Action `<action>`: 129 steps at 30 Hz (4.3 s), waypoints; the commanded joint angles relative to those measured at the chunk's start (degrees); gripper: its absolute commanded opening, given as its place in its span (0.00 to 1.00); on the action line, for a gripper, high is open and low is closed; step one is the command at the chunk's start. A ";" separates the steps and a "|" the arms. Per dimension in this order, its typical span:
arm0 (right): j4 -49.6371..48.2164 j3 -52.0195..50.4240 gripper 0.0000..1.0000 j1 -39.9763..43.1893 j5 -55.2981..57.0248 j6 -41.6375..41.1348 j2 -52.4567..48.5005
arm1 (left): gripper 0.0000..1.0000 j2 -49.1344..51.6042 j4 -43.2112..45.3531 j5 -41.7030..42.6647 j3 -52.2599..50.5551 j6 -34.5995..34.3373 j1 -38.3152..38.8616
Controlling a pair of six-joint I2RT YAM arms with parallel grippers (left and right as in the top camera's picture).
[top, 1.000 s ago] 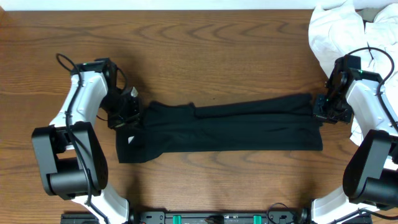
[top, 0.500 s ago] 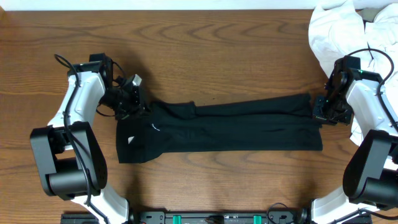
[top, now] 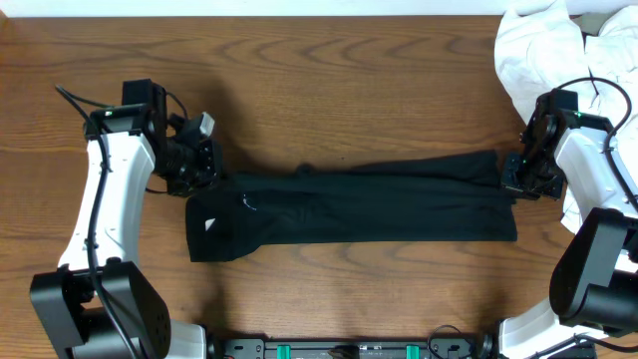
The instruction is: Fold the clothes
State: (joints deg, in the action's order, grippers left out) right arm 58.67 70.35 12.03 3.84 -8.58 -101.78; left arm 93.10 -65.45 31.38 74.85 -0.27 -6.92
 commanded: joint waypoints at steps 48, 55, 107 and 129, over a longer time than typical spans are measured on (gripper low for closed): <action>6.49 9.51 0.16 -3.65 -30.23 15.52 0.24 | 0.21 -4.37 6.93 -5.11 -5.22 -3.41 9.05; -2.49 -1.64 0.17 -7.56 -30.16 15.50 0.15 | 0.21 -0.72 12.96 -5.57 -7.15 -3.48 14.51; -13.75 -13.14 0.26 -4.44 -11.76 5.29 0.13 | 0.59 26.08 9.18 -25.49 -10.75 -12.28 14.32; -14.14 -13.16 0.29 -4.44 -11.74 4.79 0.13 | 0.67 5.05 8.52 -30.51 -10.27 -12.37 14.32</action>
State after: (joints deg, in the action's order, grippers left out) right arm 44.82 57.56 6.68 -9.69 -3.03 -101.78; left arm 101.01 -56.71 7.18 64.90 -12.67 7.68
